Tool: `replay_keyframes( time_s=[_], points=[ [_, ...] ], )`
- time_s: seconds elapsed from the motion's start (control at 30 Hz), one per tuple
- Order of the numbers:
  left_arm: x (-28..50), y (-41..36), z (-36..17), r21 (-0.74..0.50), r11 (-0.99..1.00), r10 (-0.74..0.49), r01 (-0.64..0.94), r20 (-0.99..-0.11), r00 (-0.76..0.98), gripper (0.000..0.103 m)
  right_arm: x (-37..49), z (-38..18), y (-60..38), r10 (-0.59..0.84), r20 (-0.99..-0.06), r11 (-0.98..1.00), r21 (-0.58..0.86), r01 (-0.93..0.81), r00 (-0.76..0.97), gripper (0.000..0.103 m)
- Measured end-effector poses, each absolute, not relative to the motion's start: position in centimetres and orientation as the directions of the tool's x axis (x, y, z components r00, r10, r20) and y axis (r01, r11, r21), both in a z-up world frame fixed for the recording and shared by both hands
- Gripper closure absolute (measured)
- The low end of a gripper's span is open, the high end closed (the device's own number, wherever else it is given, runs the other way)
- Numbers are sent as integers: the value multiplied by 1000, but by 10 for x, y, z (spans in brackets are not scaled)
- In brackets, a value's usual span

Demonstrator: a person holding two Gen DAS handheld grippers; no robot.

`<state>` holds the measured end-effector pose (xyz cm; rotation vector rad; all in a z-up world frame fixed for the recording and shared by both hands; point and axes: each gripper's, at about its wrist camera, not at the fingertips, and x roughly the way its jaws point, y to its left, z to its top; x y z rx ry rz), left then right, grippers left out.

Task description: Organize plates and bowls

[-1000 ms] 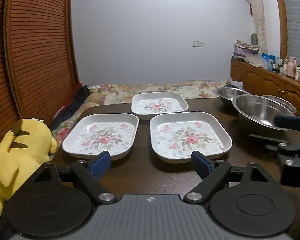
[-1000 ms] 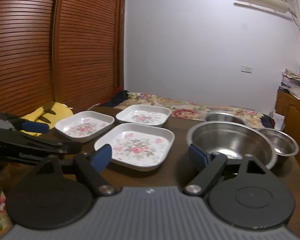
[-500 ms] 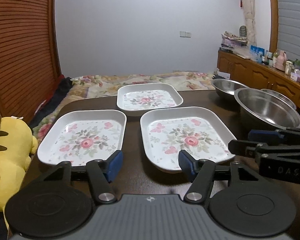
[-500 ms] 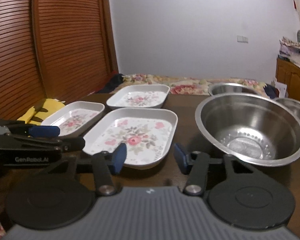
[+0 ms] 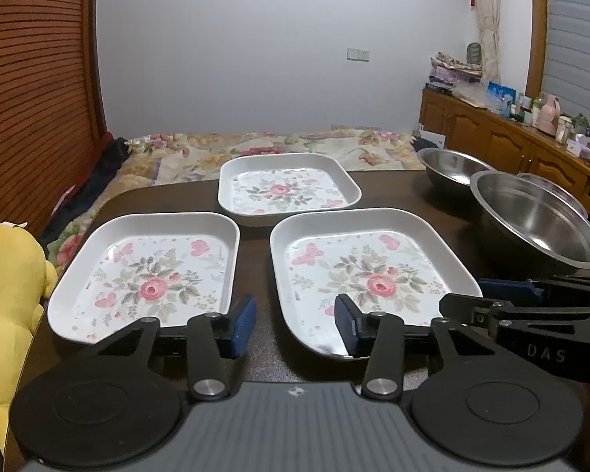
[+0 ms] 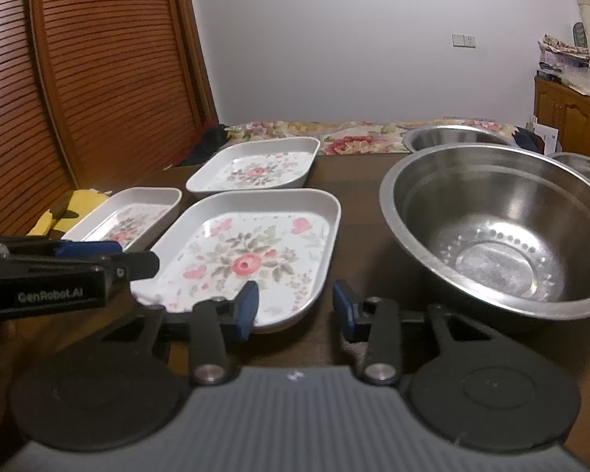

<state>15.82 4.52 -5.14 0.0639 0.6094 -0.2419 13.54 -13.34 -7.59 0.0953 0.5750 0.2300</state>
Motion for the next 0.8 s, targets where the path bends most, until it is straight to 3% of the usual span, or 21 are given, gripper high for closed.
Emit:
replay_keyframes(
  time_s=[0.3,0.4,0.63,0.8],
  points=[
    [168,46,-57,-33,974,-200,226,-598,776,72,138,-77,-136,232,-537,973,145,-182,811,74],
    [173,47,-57,-33,975,-193,218,-602,775,79,142,-78,-136,226,-547,974,151,-170,806,75],
    [180,45,-62,-43,977,-191,210,-614,766,81,148,-77,-138,220,-545,974,161,-157,809,75],
    [182,46,-65,-52,973,-208,225,-623,754,92,151,-78,-140,216,-544,975,168,-147,811,77]
  ],
)
